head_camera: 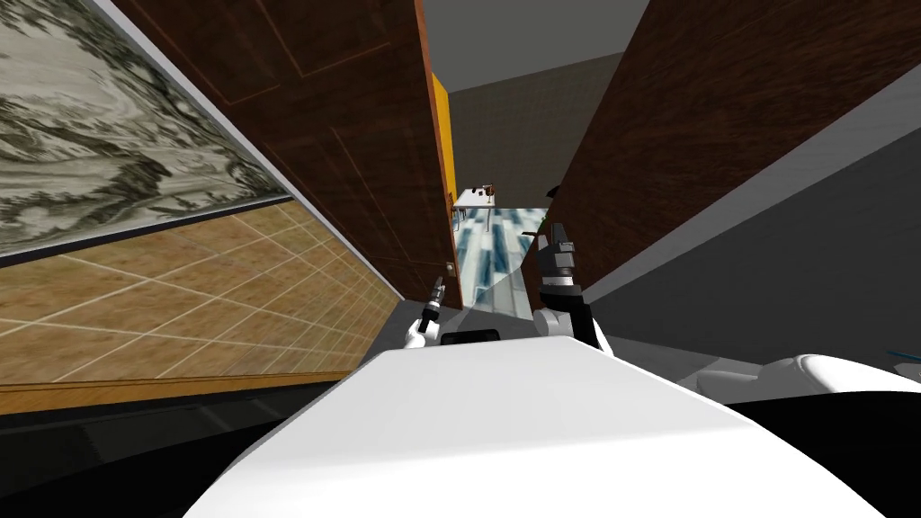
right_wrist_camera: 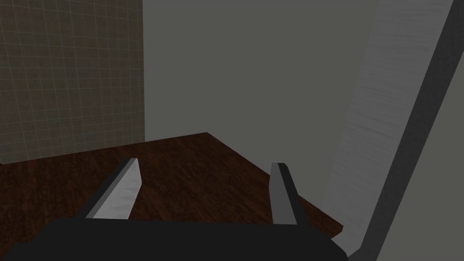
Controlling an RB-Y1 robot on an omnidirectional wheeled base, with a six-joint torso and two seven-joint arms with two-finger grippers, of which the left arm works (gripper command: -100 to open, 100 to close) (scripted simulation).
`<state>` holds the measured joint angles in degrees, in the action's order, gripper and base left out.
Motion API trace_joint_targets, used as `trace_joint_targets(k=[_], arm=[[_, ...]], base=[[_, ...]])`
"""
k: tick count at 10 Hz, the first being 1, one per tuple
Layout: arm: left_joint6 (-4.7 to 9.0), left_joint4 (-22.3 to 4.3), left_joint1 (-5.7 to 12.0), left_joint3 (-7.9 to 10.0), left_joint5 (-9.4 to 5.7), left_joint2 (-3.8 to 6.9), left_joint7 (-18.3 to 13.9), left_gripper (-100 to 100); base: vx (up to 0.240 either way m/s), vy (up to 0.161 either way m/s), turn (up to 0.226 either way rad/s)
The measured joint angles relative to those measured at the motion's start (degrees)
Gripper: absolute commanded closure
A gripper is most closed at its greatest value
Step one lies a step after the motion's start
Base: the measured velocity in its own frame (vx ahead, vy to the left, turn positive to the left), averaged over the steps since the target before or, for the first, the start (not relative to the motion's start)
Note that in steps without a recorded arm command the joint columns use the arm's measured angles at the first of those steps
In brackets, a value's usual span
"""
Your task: Push the door open
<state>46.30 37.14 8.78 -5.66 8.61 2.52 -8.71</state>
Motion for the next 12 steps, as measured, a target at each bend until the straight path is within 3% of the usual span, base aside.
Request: trace_joint_targets(k=[3,7,8,12], arm=[[0.43,-0.40,-0.11,0.30,-0.23,0.26,0.34,-100],[0.91,-0.78,-0.32,0.71,-0.53,-0.58,0.80,-100],[0.99,-0.73,-0.40,0.67,-0.52,-0.66,0.79,100],[0.80,-0.84,-0.33,0.70,-0.51,-0.57,0.83,100]], base=[[0.193,-0.041,-0.026],[0.167,-0.030,-0.018],[-0.019,0.000,-0.002],[-0.016,0.003,-0.002]])
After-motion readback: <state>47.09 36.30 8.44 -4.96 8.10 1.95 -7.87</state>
